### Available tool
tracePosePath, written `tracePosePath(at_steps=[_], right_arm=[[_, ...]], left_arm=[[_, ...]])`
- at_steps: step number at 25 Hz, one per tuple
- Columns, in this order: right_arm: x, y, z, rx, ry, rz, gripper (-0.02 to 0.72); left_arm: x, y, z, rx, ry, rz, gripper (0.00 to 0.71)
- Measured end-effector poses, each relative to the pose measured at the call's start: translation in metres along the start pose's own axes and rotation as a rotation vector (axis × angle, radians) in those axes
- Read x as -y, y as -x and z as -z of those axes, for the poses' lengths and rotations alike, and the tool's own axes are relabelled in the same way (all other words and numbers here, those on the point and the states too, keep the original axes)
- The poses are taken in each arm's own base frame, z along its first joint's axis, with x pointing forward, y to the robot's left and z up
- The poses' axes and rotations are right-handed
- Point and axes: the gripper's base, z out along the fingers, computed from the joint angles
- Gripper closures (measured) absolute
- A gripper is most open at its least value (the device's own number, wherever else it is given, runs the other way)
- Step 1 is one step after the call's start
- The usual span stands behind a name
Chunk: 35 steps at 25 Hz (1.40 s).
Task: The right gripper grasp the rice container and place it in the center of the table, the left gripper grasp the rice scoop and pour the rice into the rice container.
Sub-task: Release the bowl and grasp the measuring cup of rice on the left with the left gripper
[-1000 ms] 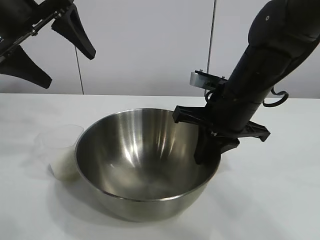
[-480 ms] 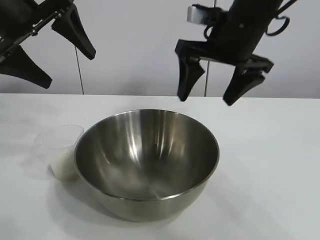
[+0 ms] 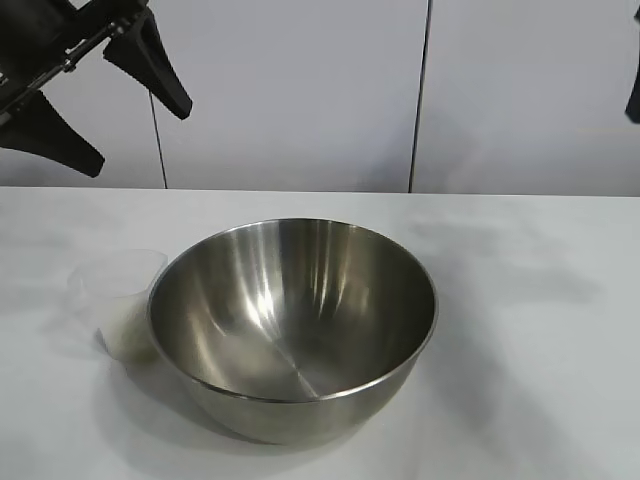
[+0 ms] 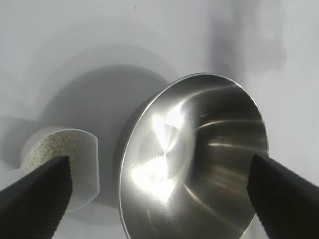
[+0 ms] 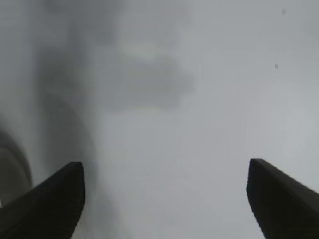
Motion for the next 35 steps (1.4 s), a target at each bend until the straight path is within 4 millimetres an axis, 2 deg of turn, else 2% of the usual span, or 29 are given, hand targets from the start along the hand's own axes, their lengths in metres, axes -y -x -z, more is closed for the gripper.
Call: tracePosePath(at_steps=[3, 5, 9, 12, 14, 16, 21, 27, 35], right_arm=[[-0.021, -0.042, 0.04, 0.1, 0.0, 0.053, 0.104], [-0.03, -0.077, 0.071, 0.199, -0.034, 0.081, 0.104], [-0.042, -0.159, 0.113, 0.486, -0.097, 0.071, 0.104], [-0.048, -0.22, 0.126, 0.685, -0.115, 0.044, 0.104], [-0.046, -0.25, 0.119, 0.707, -0.135, 0.039, 0.104], [-0.043, -0.271, 0.109, 0.694, -0.166, 0.04, 0.104], [-0.033, -0.295, 0.079, 0.655, -0.211, 0.035, 0.104], [-0.023, -0.299, 0.039, 0.524, -0.212, 0.016, 0.104], [-0.02, -0.294, 0.031, 0.557, -0.231, 0.057, 0.104]], left_arm=[[0.0, 0.0, 0.0, 0.0, 0.0, 0.0, 0.021], [0.0, 0.0, 0.0, 0.0, 0.0, 0.0, 0.021], [0.0, 0.0, 0.0, 0.0, 0.0, 0.0, 0.021], [0.0, 0.0, 0.0, 0.0, 0.0, 0.0, 0.021], [0.0, 0.0, 0.0, 0.0, 0.0, 0.0, 0.021], [0.0, 0.0, 0.0, 0.0, 0.0, 0.0, 0.021], [0.0, 0.0, 0.0, 0.0, 0.0, 0.0, 0.021], [0.0, 0.0, 0.0, 0.0, 0.0, 0.0, 0.021], [0.0, 0.0, 0.0, 0.0, 0.0, 0.0, 0.021]])
